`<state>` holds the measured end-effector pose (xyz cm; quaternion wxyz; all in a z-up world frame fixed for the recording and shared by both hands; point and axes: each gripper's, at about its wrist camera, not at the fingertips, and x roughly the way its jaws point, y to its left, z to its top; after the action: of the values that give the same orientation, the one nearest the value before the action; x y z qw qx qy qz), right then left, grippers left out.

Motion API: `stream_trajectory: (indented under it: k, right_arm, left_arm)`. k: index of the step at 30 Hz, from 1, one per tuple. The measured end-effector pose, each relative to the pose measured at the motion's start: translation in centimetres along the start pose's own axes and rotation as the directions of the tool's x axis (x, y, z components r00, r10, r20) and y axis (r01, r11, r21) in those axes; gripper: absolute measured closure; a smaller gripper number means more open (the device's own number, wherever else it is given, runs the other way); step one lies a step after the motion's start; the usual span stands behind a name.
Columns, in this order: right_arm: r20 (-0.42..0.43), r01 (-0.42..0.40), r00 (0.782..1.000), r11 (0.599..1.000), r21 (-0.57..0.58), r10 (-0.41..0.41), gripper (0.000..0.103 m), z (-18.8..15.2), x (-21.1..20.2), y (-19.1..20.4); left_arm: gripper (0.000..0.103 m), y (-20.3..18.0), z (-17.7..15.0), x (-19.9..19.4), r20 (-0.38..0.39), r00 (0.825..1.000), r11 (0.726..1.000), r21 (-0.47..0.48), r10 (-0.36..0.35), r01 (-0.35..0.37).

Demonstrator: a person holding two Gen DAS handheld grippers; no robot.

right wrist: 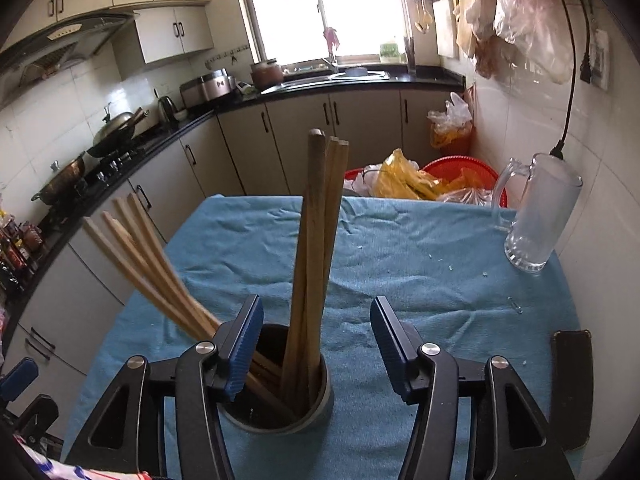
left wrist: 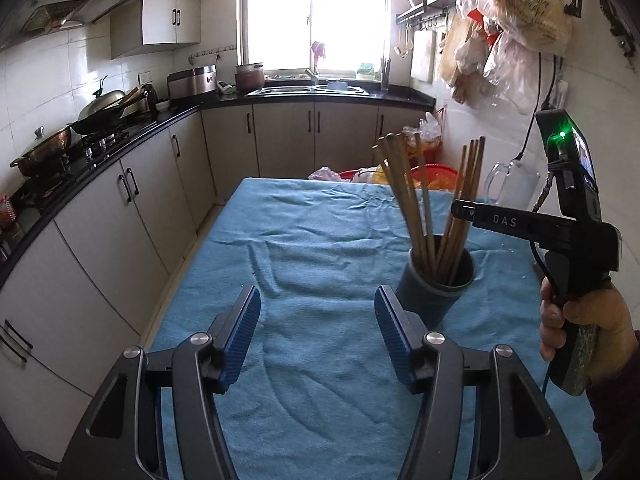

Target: Organize utensils

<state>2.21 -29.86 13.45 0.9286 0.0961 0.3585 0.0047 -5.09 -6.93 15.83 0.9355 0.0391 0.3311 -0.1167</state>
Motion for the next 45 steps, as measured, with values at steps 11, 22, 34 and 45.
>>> stream_trajectory:
  k: [11, 22, 34, 45]
  right_arm:
    - [-0.007, -0.011, 1.000, 1.000, -0.023, 0.011, 0.087, 0.0, -0.1, 0.6]
    - [0.048, -0.034, 0.998, 0.999, -0.040, 0.036, 0.067, -0.4, -2.4, 1.6]
    - [0.074, -0.097, 0.992, 0.993, -0.061, 0.101, 0.056, -1.6, -3.9, 3.2]
    - [0.035, -0.056, 0.998, 0.993, -0.105, 0.060, 0.056, -1.8, -1.3, 5.1]
  left_arm:
    - [0.045, 0.2, 0.1, 1.4, -0.023, 1.000, 1.000, -0.009, -0.018, 0.018]
    - [0.045, -0.4, 2.1, 3.2, -0.017, 0.995, 0.994, -0.049, -0.097, 0.096]
    - [0.045, 0.5, -0.3, 4.1, -0.088, 0.991, 0.991, -0.095, -0.104, 0.096]
    - [0.045, 1.5, -2.8, 2.4, -0.075, 0.996, 0.994, -0.102, -0.054, 0.046]
